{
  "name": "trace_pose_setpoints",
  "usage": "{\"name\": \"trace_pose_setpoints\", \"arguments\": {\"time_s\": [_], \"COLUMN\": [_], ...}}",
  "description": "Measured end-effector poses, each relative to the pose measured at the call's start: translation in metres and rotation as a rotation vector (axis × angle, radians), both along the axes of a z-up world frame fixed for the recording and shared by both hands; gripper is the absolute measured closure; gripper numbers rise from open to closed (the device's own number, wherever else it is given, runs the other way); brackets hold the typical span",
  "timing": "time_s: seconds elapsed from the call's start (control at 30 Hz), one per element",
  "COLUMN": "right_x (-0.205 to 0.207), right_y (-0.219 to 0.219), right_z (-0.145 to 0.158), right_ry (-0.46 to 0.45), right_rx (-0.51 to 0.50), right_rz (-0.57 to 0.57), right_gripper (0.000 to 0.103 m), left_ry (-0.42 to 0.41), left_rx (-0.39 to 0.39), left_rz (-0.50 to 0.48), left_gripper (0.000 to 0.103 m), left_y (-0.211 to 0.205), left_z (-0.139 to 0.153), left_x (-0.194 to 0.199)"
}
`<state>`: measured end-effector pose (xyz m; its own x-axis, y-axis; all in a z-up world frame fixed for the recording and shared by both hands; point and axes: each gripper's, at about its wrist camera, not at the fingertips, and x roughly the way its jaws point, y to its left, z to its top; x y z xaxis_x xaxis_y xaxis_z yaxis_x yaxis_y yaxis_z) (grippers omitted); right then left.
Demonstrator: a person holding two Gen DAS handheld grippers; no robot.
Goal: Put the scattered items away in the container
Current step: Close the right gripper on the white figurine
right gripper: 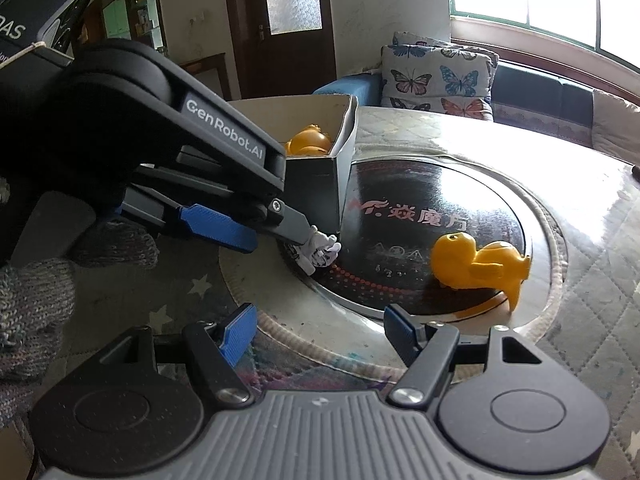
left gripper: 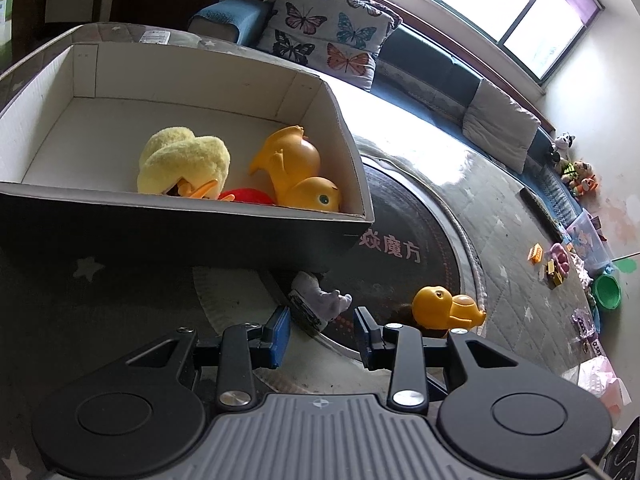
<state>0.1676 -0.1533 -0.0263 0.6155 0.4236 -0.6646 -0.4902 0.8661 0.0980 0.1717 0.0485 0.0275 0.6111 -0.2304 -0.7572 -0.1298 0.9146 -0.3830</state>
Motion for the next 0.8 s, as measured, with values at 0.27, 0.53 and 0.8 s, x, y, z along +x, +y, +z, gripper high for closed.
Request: {"name": "trace_pose_setpoints", "arguments": {"time_s": [0.27, 0.53, 0.8], "right_x": [0.009, 0.019, 0.031], "right_y": [0.006, 0.011, 0.019], "right_z": [-0.006, -0.006, -0.008], "right_ry": [0.01, 0.007, 0.006], "right_rx": [0.005, 0.014, 0.02], "right_rz": [0.011, 0.023, 0.031], "right_gripper": [0.032, 0.033, 0.036], "left_ry": [0.016, 0.02, 0.021], "left_rx": [-0.008, -0.024, -0.047], "left_rz": [0.014, 0.024, 0.055], "left_gripper": [0.065, 0.065, 0.065], "left_y": [0.004, 0.008, 0.016], "left_z": [-0.006, -0.009, -0.013], "left_x": [0.009, 0.017, 0.024]}}
